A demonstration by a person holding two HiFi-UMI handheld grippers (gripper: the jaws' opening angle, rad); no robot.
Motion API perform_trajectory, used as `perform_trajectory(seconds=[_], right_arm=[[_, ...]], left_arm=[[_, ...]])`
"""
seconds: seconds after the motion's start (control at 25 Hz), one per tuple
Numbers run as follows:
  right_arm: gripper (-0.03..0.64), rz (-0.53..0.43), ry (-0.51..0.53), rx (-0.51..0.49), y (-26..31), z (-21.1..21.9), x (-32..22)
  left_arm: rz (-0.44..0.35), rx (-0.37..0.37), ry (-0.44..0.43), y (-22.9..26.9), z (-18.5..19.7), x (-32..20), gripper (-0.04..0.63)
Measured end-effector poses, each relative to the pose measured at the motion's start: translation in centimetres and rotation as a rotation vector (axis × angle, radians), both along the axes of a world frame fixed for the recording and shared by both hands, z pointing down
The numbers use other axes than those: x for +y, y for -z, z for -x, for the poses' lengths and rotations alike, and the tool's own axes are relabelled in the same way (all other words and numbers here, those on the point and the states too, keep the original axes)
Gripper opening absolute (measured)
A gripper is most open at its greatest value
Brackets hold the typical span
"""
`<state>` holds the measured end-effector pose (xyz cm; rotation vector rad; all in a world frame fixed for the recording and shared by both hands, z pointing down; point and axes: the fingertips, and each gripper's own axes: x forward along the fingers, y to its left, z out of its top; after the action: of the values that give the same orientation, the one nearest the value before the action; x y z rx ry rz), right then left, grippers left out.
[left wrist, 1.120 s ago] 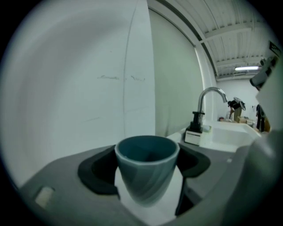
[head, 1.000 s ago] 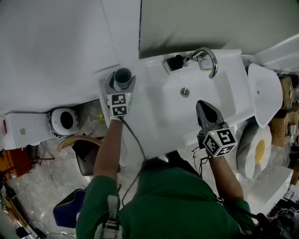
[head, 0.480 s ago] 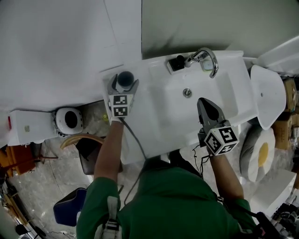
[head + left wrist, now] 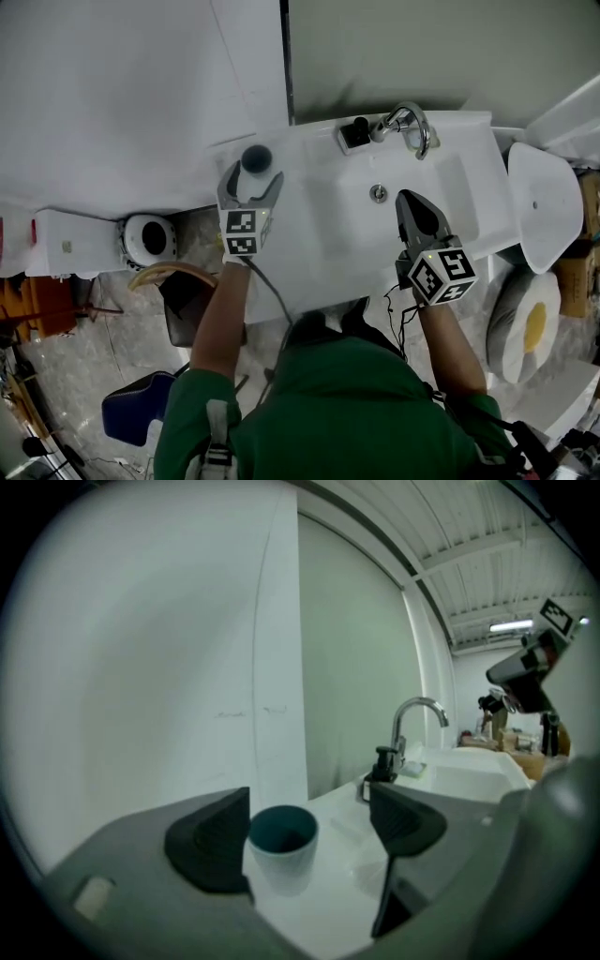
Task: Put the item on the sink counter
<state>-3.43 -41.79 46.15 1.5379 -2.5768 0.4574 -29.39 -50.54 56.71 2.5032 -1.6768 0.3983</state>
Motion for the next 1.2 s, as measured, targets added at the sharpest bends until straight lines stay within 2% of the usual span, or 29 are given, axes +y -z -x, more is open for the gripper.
perform_trajectory(seconds=[0.2,0.36,0.52,0.84,0.96,1.2], right_arm=[[-0.002,-0.064,-0.004,-0.005,2.5,-0.9,-0.1],[-0.002,-0.134,0.023,0.001,5.1,-1.2,-0.1],[-0.002,-0.199,0.050,-0.007,7.4,-1.5,0.0],[-0.002,-0.331,0.064,0.006,12.2,-2.9,1.0],[-0.002,-0.373,0.069,0.021,13.6,-3.1,1.4],[-0.002,-0.417,0.091,0.045,14.9,-3.3,2.0]], left_arm=[[-0.032,0.028,0.029,4.7,-1.0,2.8,0.310],[-0.087,0.050,0.054,9.9,-2.5,4.7,0.179],[-0.158,0.076,0.053,14.8,-4.4,6.5,0.110],[-0.317,0.120,0.024,23.6,-8.9,10.1,0.035],[-0.329,0.162,0.009,24.7,-9.9,10.8,-0.002],[-0.341,0.142,0.019,25.2,-10.8,11.6,-0.002]])
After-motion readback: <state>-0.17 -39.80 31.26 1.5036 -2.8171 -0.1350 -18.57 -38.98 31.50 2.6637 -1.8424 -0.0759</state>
